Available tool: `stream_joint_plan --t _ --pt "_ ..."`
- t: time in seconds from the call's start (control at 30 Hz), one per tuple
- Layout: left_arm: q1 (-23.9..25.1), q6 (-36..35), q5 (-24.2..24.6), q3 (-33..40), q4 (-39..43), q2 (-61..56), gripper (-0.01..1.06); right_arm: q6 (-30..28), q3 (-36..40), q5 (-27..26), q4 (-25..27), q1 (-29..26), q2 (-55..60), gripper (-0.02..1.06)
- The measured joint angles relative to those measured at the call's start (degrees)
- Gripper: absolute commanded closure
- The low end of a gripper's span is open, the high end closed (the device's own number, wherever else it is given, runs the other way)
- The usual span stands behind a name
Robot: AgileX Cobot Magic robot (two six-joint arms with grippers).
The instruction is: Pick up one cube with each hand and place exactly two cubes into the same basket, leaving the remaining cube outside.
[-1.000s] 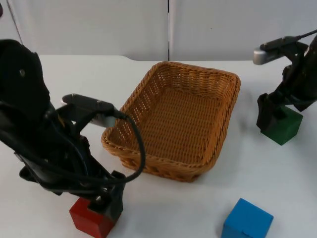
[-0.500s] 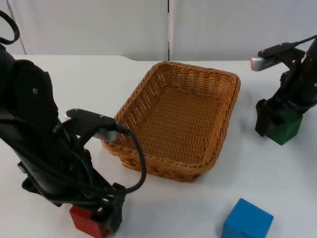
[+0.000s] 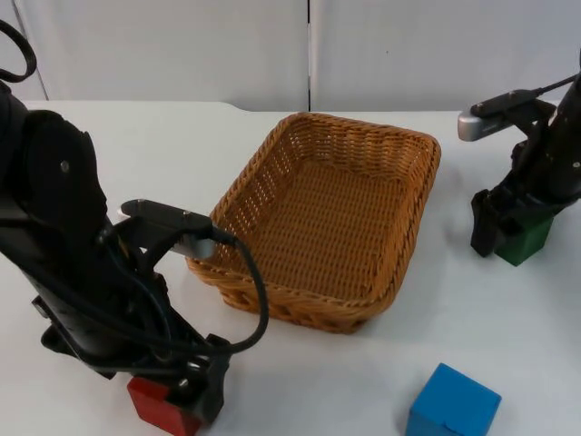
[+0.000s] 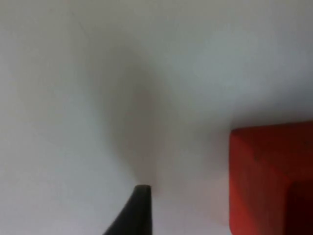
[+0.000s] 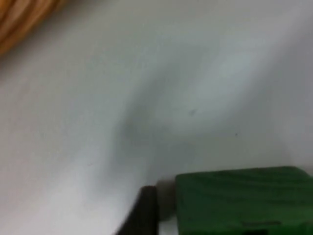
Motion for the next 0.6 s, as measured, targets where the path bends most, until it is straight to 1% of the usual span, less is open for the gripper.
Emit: stream_joint_plan --t 0.03,0.07,0.13,0.17,0.2,0.27,0.3,0.33,0.37,0.53,0.6 --pt "0.0 0.0 0.0 0.0 0.0 0.0 0.24 0.0 0.0 -0.22 0.0 0.0 0.0 0.33" --pt "0.0 0.0 0.0 0.0 -0.14 0.0 0.32 0.0 0.0 -0.27 0.0 0.0 0.0 0.41" --pt "0.0 0.0 0.0 0.0 -0.41 0.0 0.51 0.0 0.0 -0.37 0.0 0.0 0.0 0.6" --pt "0.0 0.0 0.0 0.0 -0.54 0.0 0.51 0.0 0.0 -0.37 0.0 0.0 0.0 0.6" --pt "0.0 0.0 0.0 0.0 -0.68 0.0 0.65 0.0 0.0 -0.37 0.11 0.0 0.0 0.75" --pt "0.0 0.0 0.0 0.0 -0.68 0.0 0.86 0.0 0.0 -0.37 0.11 0.0 0.0 0.9" --pt "0.0 0.0 0.0 0.0 -0.82 0.0 0.86 0.0 0.0 -0.37 0.11 0.0 0.0 0.9" --pt "0.0 0.0 0.0 0.0 -0.82 0.0 0.95 0.0 0.0 -0.37 0.11 0.0 0.0 0.99" --pt "0.0 0.0 0.0 0.0 -0.82 0.0 1.05 0.0 0.0 -0.22 0.11 0.0 -0.12 1.05" --pt "0.0 -0.78 0.23 0.0 -0.82 0.0 1.05 0.0 0.0 0.57 0.0 0.0 -2.55 1.05" --pt "0.0 -1.52 1.56 0.0 -0.82 -0.21 1.05 0.0 0.0 0.94 0.0 0.0 -5.15 1.05"
